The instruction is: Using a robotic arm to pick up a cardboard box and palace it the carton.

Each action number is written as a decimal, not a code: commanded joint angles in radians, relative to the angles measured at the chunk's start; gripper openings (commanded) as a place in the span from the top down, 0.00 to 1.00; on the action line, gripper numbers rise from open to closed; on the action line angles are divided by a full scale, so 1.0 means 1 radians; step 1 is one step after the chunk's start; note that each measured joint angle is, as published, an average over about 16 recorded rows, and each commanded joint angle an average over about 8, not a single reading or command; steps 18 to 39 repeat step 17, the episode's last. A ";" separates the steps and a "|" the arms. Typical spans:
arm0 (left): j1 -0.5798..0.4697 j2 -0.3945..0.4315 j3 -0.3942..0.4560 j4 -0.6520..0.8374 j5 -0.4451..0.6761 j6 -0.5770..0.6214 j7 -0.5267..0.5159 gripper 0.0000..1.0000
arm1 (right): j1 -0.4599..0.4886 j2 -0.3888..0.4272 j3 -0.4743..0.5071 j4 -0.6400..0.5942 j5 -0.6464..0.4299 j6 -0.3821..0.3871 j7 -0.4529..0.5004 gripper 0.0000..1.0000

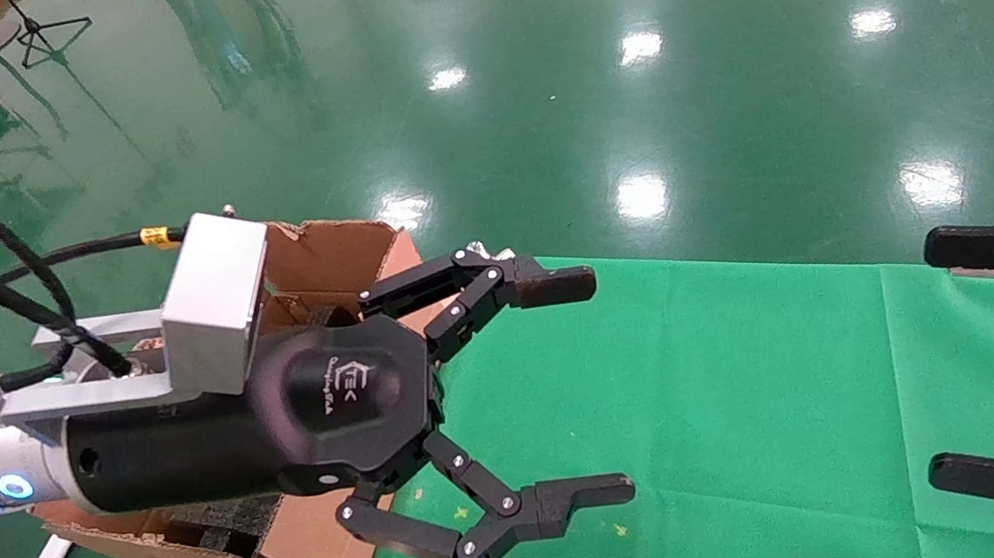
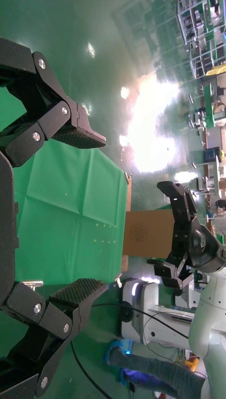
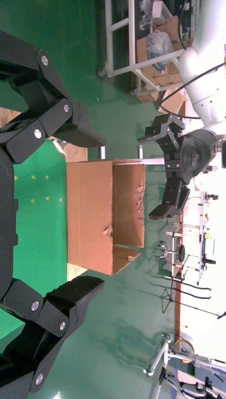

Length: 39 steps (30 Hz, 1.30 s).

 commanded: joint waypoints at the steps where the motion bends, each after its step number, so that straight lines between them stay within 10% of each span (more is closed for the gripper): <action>1: 0.000 0.000 0.000 0.000 0.000 0.000 0.000 0.00 | 0.000 0.000 0.000 0.000 0.000 0.000 0.000 0.00; 39: 0.000 0.000 0.000 0.000 0.000 0.000 0.000 0.00 | 0.000 0.000 0.000 0.000 0.000 0.000 0.000 0.00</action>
